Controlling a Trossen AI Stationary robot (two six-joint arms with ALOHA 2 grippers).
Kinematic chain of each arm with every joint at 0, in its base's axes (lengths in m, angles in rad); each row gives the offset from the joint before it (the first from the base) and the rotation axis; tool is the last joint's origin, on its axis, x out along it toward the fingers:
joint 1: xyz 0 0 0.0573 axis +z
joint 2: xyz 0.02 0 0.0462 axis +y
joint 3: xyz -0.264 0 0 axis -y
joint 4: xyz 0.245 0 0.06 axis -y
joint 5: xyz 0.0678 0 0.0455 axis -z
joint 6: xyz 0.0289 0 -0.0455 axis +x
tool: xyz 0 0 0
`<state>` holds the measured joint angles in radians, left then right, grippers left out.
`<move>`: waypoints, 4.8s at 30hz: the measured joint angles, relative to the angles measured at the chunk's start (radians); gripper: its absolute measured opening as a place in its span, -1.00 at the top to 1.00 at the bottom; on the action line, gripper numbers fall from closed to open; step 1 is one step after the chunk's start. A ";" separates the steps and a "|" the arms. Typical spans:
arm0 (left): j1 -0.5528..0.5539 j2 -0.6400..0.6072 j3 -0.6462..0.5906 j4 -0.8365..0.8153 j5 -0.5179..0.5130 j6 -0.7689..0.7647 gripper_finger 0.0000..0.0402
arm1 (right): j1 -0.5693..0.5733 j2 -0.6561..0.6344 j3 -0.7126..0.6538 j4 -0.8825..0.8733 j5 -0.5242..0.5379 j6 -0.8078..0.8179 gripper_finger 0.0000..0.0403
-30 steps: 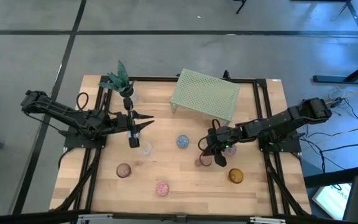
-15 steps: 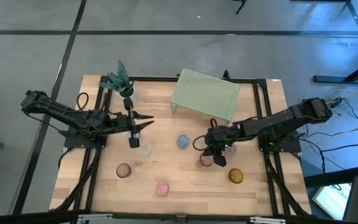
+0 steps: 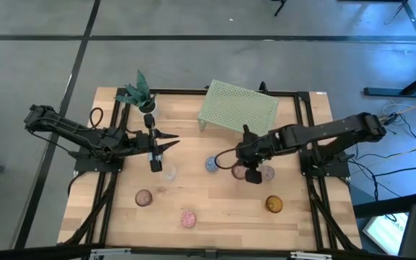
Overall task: Pick & Place candle stick holders
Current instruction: Put the top pink candle holder on the shelf
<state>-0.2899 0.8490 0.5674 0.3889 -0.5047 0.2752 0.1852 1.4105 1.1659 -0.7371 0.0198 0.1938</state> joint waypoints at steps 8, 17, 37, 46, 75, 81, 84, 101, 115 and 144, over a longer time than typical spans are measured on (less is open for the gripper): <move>0.000 0.000 0.000 -0.004 -0.019 0.000 0.70 | -0.027 -0.001 0.156 -0.149 0.095 -0.101 0.83; 0.000 0.000 0.000 -0.095 -0.075 -0.039 0.71 | -0.145 0.000 0.238 -0.247 0.153 -0.150 0.87; 0.000 0.000 0.000 -0.106 -0.079 -0.056 0.71 | -0.500 0.000 0.279 -0.414 0.145 -0.252 0.87; 0.000 0.000 0.000 -0.106 -0.079 -0.056 0.71 | -0.635 0.000 0.279 -0.416 0.122 -0.281 0.83; 0.000 0.000 0.000 -0.109 -0.079 -0.082 0.71 | -0.759 0.000 0.238 -0.390 0.034 -0.277 0.89; 0.000 0.000 0.000 -0.110 -0.079 -0.081 0.71 | -0.760 -0.001 0.223 -0.365 0.031 -0.301 0.86; 0.000 0.000 0.000 -0.110 -0.079 -0.082 0.71 | -0.764 0.000 0.223 -0.363 0.030 -0.307 0.86; 0.000 0.000 0.000 -0.110 -0.079 -0.079 0.71 | -0.843 0.001 0.221 -0.380 -0.034 -0.353 0.86; 0.000 0.000 0.000 -0.110 -0.079 -0.080 0.71 | -0.945 0.007 0.289 -0.415 -0.200 -0.410 0.86; 0.000 0.000 0.000 -0.110 -0.079 -0.081 0.71 | -1.191 0.036 0.264 -0.435 -0.407 -0.463 0.87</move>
<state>-0.2899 0.8490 0.5672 0.2787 -0.5835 0.1940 -1.0056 1.4468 1.4303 -1.1721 -0.3871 -0.2693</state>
